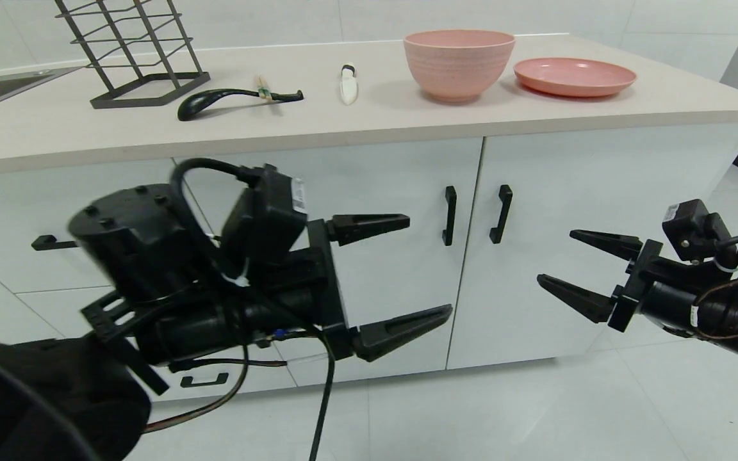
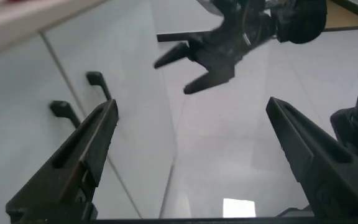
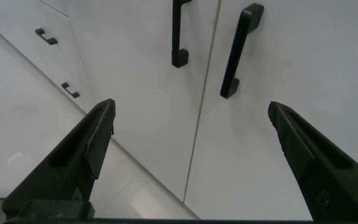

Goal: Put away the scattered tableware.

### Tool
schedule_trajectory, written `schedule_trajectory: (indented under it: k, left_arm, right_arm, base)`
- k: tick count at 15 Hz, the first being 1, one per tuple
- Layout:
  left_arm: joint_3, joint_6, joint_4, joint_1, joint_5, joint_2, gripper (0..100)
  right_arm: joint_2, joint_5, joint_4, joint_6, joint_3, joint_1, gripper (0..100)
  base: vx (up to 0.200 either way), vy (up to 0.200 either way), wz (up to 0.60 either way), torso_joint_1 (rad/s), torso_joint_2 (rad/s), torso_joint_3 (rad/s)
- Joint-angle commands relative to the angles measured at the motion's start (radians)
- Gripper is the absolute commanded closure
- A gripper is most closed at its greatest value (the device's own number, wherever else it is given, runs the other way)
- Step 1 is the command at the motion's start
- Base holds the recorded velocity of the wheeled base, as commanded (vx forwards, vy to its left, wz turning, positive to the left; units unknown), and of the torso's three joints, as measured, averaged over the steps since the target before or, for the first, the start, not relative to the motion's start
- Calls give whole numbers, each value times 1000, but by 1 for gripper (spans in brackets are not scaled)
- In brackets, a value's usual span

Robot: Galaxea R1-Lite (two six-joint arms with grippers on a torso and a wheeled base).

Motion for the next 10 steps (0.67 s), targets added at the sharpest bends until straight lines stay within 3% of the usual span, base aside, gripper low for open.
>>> schedule_trajectory:
  k: [1,2,3,6,7,8,10]
  left_arm:
    - [-56,-15,-31,-47,-4,157,0]
    - [-58,-22,-38,-51,-3,164,0]
    - [-84,-77,-85,-71,2,203,0]
    - [-207,-85,-117,-71,-6,283,0]
    - [-299,-85,-110,-71,-12,337,0]
    - [-351,-85,-85,-71,-17,363,0]
    - [-430,-80,107,-71,-15,355,0]
  right_arm:
    - [60,23,-9,-1,-60,3,0]
    - [66,26,-10,-1,-70,3,0]
    - [111,52,-13,-1,-135,6,0]
    - [195,101,-27,-2,-194,8,0]
    - [239,126,-47,-11,-218,9,0]
    - [262,138,-50,-13,-235,14,0]
    - [301,138,-50,-13,-301,26,0]
  base:
    - [0,0,0,0,0,0]
    - [0,0,0,0,0,0]
    - [0,0,0,0,0,0]
    - [0,0,0,0,0,0]
    - [0,0,0,0,0,0]
    - [0,0,0,0,0,0]
    - [0,0,0,0,0,0]
